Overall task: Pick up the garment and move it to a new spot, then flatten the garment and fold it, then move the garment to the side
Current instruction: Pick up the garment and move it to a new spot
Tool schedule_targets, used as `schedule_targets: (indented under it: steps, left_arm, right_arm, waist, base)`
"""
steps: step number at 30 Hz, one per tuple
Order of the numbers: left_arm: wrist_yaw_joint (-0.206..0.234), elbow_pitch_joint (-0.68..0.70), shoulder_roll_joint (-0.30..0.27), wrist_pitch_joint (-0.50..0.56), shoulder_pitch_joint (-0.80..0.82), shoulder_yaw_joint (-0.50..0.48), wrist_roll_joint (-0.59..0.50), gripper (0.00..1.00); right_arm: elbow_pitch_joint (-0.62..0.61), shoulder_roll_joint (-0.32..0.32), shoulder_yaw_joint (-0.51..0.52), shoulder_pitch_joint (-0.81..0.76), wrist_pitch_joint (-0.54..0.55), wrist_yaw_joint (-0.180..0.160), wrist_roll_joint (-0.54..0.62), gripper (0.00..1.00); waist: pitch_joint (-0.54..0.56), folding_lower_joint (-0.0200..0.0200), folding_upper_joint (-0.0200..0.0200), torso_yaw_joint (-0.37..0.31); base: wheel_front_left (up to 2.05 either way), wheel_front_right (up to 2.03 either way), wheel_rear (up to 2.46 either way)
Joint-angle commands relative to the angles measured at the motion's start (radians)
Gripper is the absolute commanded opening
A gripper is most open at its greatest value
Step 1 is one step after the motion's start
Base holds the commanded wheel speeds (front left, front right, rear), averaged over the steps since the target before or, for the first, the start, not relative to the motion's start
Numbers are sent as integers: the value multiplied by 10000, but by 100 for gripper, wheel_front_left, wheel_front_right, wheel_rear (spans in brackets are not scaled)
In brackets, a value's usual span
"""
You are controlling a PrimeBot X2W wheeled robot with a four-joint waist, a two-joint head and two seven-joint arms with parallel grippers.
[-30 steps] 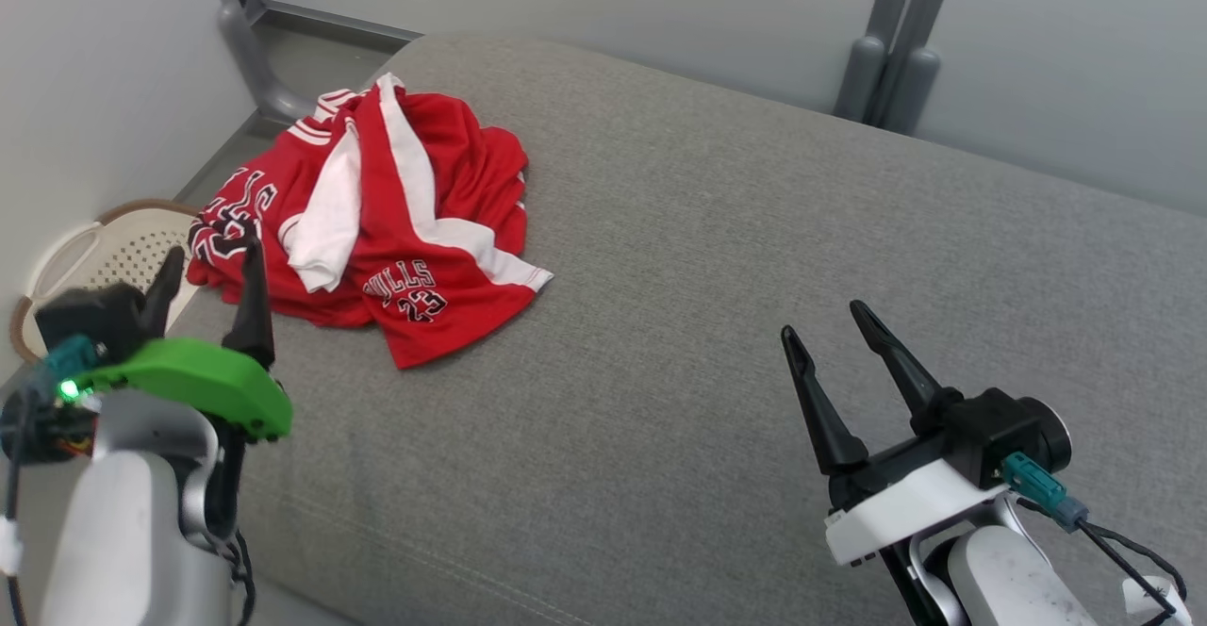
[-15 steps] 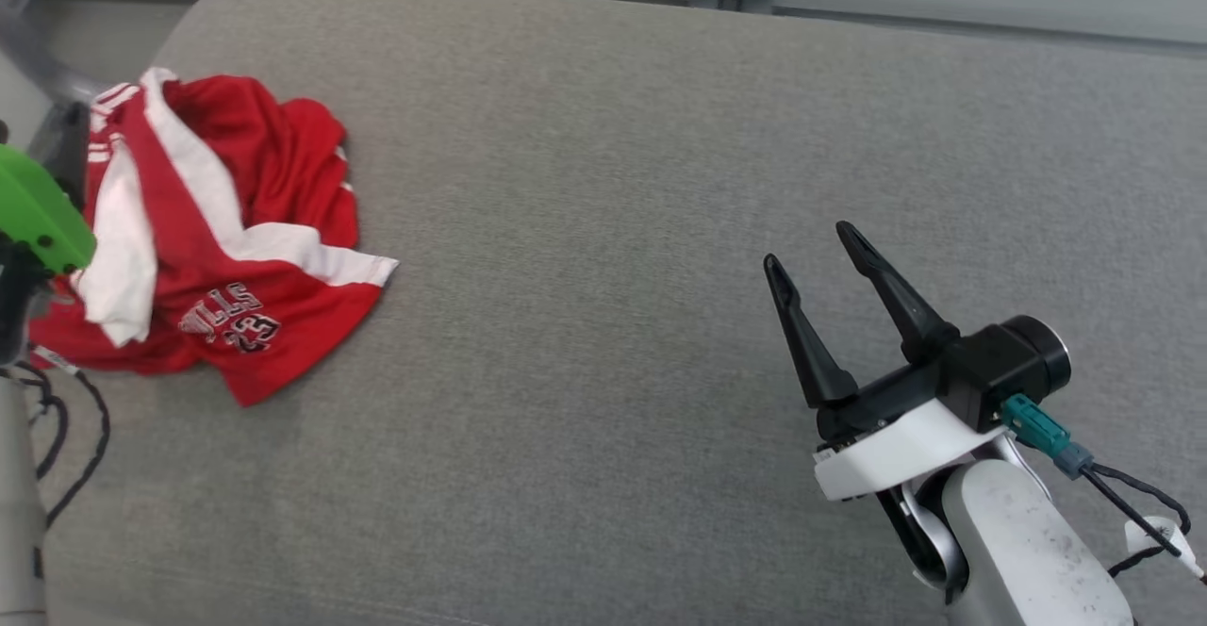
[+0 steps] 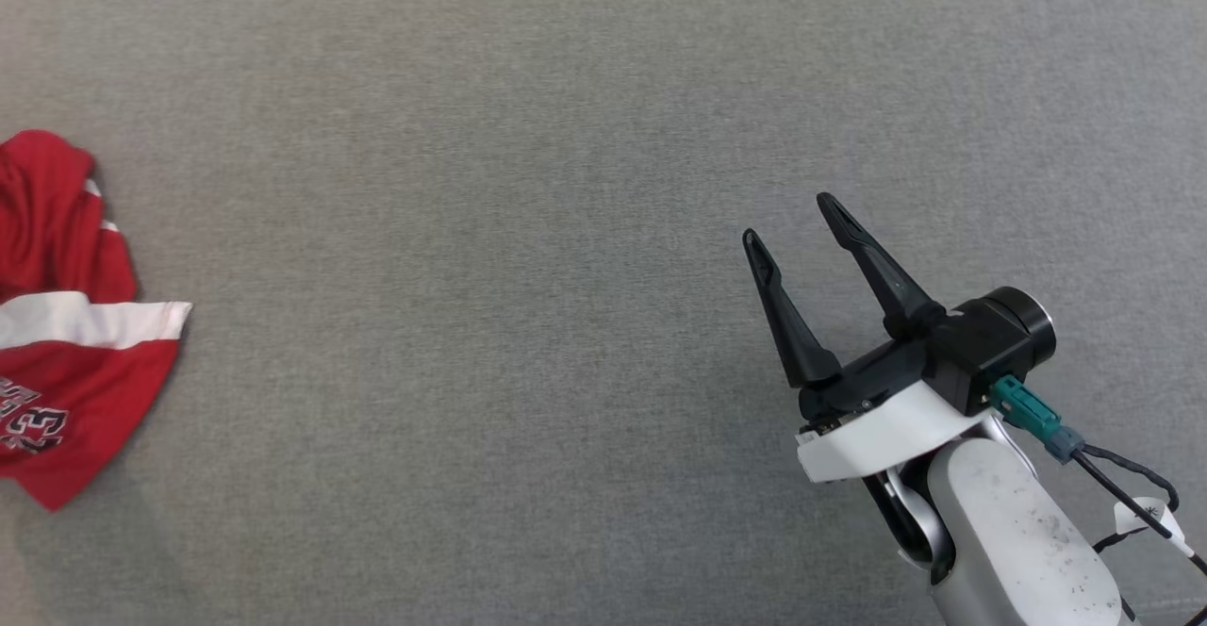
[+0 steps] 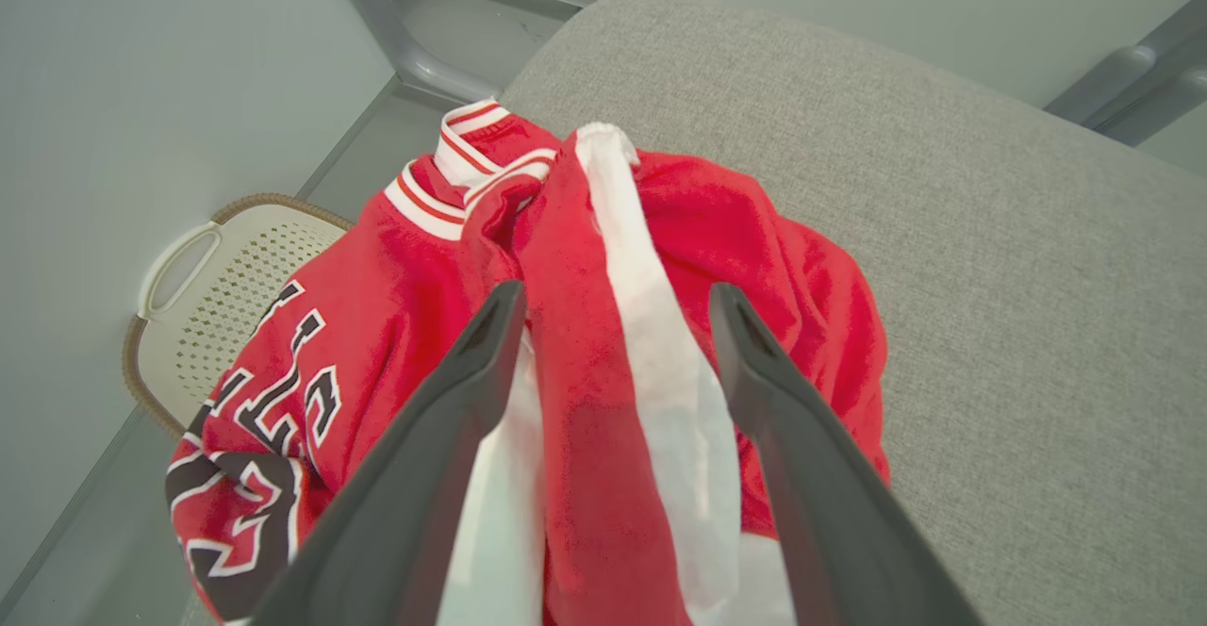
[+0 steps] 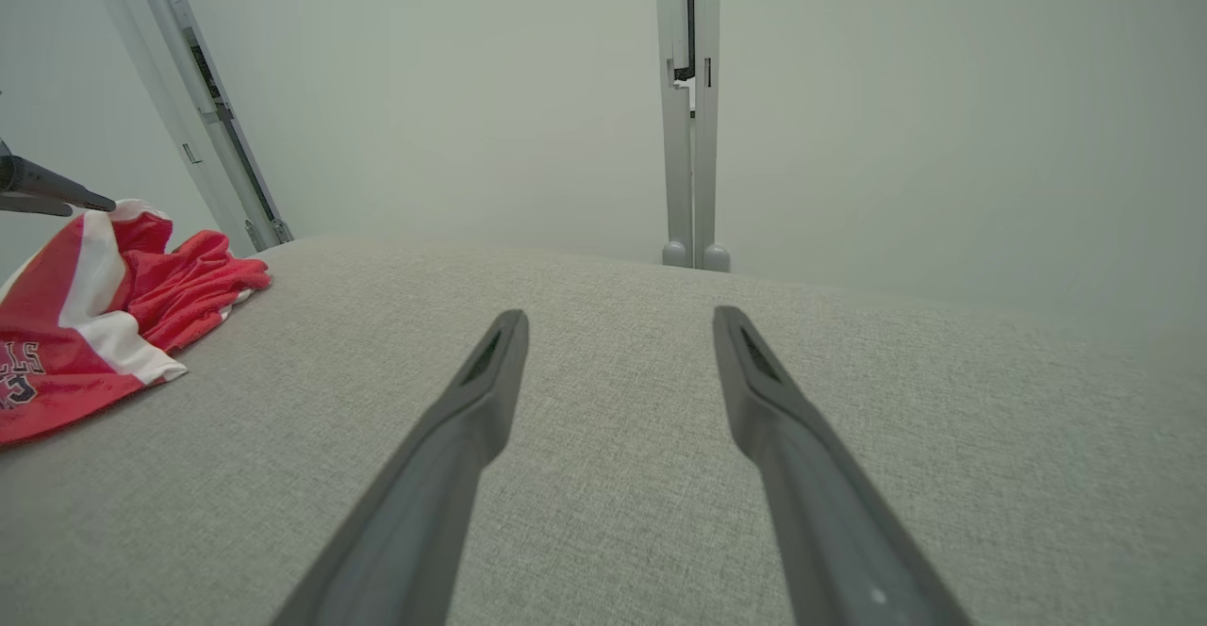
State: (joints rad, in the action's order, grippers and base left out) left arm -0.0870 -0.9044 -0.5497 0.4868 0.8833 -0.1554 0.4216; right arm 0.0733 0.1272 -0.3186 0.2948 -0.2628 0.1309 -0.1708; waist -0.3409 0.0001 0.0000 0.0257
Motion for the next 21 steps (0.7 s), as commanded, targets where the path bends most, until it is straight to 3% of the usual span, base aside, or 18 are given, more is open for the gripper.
schedule_targets:
  steps: [1, 4, 5, 7, 8, 21]
  left_arm:
    - [83, -279, -96, -76, 250, 44, -97, 100]
    - [182, -851, -249, -202, 464, 59, -149, 100]
    - [189, -1060, -270, -232, 521, 63, -134, 80]
    - [249, -1323, -357, -410, 635, 121, -209, 8]
    - [220, -1430, -374, -476, 680, 164, -251, 0]
    - [-249, -2478, -589, -1626, 1060, 813, -486, 0]
  right_arm:
    - [-59, -25, 0, 153, -30, -3, 2, 100]
    - [-50, -37, -7, 140, -30, -3, 1, 100]
    - [-32, -50, 4, 119, -30, -3, 3, 100]
    - [2, -78, 32, 58, -30, -3, 3, 100]
    - [17, -91, 42, 27, -30, -3, 7, 100]
    - [294, -223, -100, -274, -30, -3, -136, 100]
  waist:
    - [-539, -1, 0, -671]
    - [-521, -1, 0, -761]
    - [-492, -1, 0, -780]
    - [-425, -1, 0, -781]
    - [-396, -1, 0, -774]
    - [488, -1, 0, -427]
  base:
    - [0, 0, 0]
    - [0, 0, 0]
    - [0, 0, 0]
    - [0, 0, 0]
    - [0, 0, 0]
    - [0, 0, 0]
